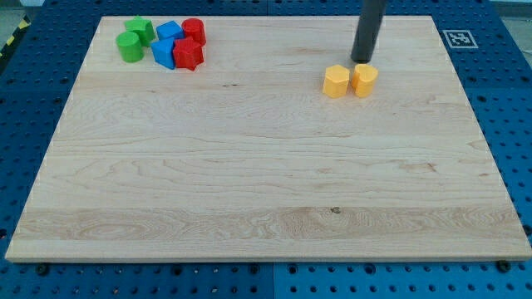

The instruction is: Move the arm to the right side of the yellow heart

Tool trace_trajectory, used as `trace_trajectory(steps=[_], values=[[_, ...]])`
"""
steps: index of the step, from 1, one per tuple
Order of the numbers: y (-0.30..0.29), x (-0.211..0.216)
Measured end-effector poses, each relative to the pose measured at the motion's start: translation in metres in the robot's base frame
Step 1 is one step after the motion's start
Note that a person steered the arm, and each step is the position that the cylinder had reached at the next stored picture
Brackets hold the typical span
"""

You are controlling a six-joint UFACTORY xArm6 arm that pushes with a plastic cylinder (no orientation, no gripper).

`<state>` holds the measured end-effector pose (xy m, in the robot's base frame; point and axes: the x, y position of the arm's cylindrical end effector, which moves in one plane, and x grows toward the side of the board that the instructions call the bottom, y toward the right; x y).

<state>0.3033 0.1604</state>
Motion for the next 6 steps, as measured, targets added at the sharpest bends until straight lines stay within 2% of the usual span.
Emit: trace_trajectory(steps=[2,4,5,6], values=[[0.001,0.0],[0.035,0.024],[0.035,0.056],[0.035,0.059]])
